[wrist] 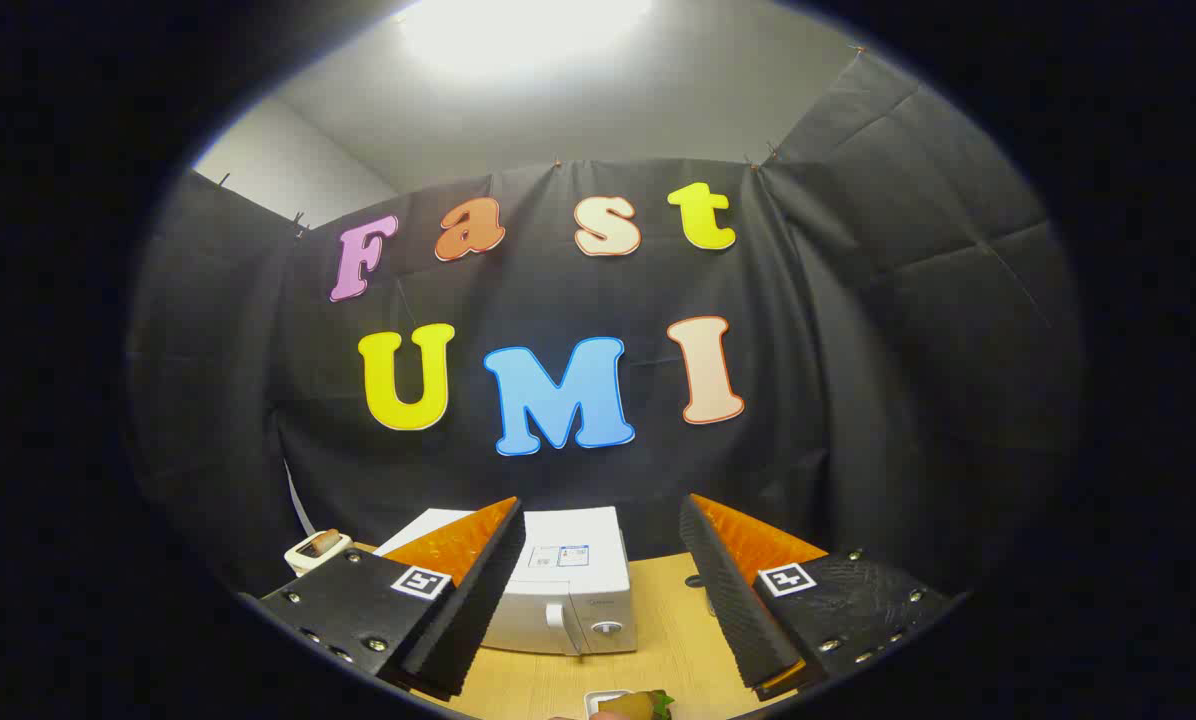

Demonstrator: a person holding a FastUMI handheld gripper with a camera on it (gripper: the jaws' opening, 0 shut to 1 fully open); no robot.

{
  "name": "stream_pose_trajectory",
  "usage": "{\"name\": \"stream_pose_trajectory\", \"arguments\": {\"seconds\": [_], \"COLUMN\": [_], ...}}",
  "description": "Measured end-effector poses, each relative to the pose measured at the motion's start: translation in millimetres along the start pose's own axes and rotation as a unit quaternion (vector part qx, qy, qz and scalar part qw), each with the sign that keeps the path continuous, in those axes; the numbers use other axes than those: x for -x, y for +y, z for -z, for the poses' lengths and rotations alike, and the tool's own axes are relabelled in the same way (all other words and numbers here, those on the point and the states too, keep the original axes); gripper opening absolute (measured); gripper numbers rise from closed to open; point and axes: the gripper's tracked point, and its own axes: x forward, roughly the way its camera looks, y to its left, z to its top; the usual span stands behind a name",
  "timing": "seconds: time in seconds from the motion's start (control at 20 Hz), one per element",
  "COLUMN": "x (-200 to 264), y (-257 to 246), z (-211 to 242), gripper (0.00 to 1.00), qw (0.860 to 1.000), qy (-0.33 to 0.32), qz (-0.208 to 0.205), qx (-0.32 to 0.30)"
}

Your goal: Open the microwave, put the food inside, and close the microwave door.

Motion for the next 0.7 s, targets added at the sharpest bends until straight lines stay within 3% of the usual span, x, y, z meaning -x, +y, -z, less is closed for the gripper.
{"name": "stream_pose_trajectory", "arguments": {"seconds": [0.25, 0.7], "x": [-5.9, -25.2], "y": [-6.6, -6.5], "z": [11.1, 23.0], "gripper": [0.96, 0.96], "qw": [1.0, 1.0], "qy": [0.006, 0.006], "qz": [0.024, 0.009], "qx": [0.008, 0.022]}}
